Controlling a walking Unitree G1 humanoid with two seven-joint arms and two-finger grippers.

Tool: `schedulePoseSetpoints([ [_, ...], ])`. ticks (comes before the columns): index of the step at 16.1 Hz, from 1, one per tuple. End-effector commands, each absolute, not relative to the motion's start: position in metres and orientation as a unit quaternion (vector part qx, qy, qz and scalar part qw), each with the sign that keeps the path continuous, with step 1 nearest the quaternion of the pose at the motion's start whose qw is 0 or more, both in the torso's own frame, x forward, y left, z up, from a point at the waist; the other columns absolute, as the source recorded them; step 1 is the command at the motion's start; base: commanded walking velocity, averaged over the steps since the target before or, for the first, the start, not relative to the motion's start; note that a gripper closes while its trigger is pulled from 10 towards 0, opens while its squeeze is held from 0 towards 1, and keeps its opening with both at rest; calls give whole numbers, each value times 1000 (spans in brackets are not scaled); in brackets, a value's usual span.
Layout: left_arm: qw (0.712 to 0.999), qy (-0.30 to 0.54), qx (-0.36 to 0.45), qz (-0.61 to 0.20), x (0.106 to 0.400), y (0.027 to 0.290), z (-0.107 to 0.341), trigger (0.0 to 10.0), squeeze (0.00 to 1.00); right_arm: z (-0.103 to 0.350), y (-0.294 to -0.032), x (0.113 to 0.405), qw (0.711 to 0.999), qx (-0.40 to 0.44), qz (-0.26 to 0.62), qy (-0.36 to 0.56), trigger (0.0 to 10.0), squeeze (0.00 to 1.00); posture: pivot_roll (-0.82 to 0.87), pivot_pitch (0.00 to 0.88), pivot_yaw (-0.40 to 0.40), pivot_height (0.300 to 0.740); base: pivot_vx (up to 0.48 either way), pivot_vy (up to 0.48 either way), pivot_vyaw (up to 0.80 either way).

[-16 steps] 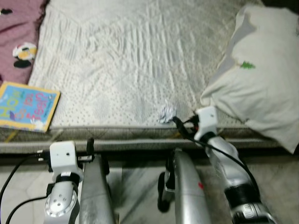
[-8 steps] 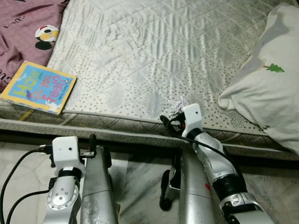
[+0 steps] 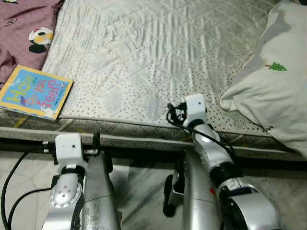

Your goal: Clean up the room

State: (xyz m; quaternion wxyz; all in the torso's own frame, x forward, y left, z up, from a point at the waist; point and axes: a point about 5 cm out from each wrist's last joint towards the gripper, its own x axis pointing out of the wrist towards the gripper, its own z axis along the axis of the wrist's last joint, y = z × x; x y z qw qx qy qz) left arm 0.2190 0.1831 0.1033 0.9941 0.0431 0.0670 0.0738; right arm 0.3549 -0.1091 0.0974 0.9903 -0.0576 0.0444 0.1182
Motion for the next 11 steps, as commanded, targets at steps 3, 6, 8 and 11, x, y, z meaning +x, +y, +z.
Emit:
schedulePoseSetpoints([
  [3,992,87,54,77,217,186,97,10000,0,63,-106,343,983,-61,114,134,6392,0,167,268,-54,553,0,0,0],
  [6,992,84,59,70,218,184,98,10000,0,56,-98,342,981,-31,91,168,0,0,174,273,-52,553,0,0,0],
  [8,992,81,62,72,218,184,101,10000,0,56,-90,343,981,-20,89,174,0,0,180,275,-52,553,0,0,0],
  [11,992,76,61,75,218,184,103,10000,0,58,-82,345,980,-16,94,174,0,0,183,282,-63,553,0,0,0],
])
